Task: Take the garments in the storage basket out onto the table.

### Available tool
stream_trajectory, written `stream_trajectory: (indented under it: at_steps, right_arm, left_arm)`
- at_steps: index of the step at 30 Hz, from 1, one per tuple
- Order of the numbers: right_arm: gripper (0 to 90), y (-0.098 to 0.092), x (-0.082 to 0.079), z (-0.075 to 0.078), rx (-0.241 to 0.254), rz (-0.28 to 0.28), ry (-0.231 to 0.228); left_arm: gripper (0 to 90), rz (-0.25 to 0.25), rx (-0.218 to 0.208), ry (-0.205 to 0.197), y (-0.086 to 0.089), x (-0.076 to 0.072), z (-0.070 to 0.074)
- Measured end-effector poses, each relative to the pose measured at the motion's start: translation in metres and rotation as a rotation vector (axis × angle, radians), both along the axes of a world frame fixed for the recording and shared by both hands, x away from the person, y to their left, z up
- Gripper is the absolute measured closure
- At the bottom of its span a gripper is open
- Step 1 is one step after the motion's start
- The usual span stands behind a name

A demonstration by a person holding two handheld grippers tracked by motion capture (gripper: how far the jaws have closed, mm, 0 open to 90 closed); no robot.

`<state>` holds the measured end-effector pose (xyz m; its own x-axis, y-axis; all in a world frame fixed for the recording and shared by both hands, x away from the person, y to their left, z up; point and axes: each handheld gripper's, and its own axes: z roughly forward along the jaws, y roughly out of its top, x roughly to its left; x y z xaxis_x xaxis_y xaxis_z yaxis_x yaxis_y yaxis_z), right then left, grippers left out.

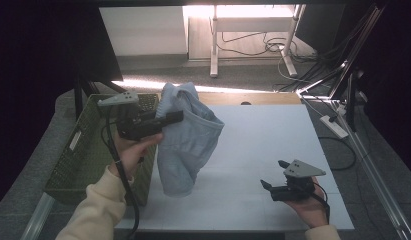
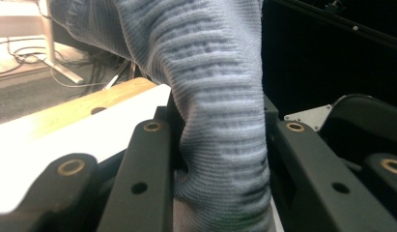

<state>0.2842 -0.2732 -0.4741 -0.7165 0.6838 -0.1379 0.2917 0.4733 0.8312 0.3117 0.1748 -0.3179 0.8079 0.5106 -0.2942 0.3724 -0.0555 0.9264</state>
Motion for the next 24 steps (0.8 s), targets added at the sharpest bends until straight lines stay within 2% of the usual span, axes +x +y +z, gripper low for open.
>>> stream_trajectory:
  at_steps: [6, 24]
  right_arm:
    - [11.4, 0.0, 0.0, 0.0, 0.0, 0.0, 0.0]
    - [11.4, -0.001, 0.0, 0.0, -0.002, -0.003, -0.003]
  left_arm:
    - [70.1, -0.032, 0.022, 0.001, -0.012, -0.002, -0.002]
    - [70.0, -0.113, 0.028, 0.01, -0.042, -0.003, -0.007]
